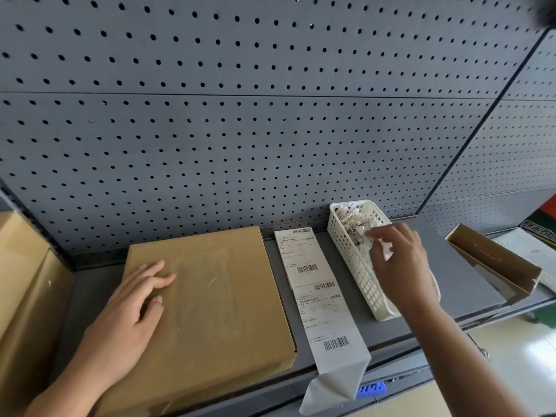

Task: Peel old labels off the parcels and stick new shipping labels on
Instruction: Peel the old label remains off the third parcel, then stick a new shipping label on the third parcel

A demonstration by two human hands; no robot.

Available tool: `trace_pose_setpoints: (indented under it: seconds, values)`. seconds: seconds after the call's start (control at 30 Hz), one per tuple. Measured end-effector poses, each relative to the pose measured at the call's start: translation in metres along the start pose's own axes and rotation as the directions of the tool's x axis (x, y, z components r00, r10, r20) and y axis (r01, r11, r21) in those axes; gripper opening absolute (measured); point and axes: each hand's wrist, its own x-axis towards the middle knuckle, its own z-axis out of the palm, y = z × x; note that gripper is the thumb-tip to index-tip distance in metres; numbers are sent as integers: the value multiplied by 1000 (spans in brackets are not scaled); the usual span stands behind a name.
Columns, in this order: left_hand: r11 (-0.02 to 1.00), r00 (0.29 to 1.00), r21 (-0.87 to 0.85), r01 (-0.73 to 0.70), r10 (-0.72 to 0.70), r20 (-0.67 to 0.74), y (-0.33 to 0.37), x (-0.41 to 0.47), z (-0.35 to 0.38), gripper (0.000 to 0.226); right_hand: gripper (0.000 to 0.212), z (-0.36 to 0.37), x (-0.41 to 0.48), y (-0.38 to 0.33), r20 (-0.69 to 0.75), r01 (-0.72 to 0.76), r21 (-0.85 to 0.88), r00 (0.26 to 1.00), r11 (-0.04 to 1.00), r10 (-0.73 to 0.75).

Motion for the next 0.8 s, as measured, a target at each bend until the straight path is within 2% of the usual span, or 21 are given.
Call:
trace_pose_setpoints:
  seconds: [0.1, 0.17, 0.27, 0.4, 0.5, 0.6, 0.67, 0.73, 0.8]
  values:
    - [1000, 1000, 5, -3, 3, -4, 1, 0, 0, 35, 20, 10, -26, -11, 88, 152, 46, 984, 987, -156]
    - [1000, 1000, 7, -7, 7, -1, 3, 0, -1, 36, 20, 17, -46, -15, 224, 167, 92, 957, 982, -184]
    - [1000, 1000, 12, -12, 12, -5, 5, 0, -2, 37, 26, 31, -75, -11, 407, 102, 53, 906, 993, -115]
    - [999, 1000, 41, -3, 4, -25, 8, -1, -3, 35, 56, 46, -98, 1, 531, 15, -126, 846, 992, 55]
    - [996, 999, 81, -30, 33, -39, 10, -3, -6, 33, 77, 51, -102, 4, 579, -42, -218, 798, 975, 164]
    - [989, 996, 134, -68, 76, -55, 17, -4, -7, 30, 86, 52, -99, 2, 574, -53, -251, 796, 967, 192]
    - [983, 990, 151, -106, 118, -75, 28, -6, -6, 26, 88, 53, -94, 0, 571, -93, -232, 793, 968, 213]
    - [982, 987, 137, -129, 141, -79, 42, -9, -3, 28, 87, 56, -88, -1, 554, -194, -170, 792, 966, 257]
    - [986, 989, 97, -134, 140, -53, 58, -10, 2, 30, 74, 57, -84, -2, 514, -271, -91, 811, 958, 278]
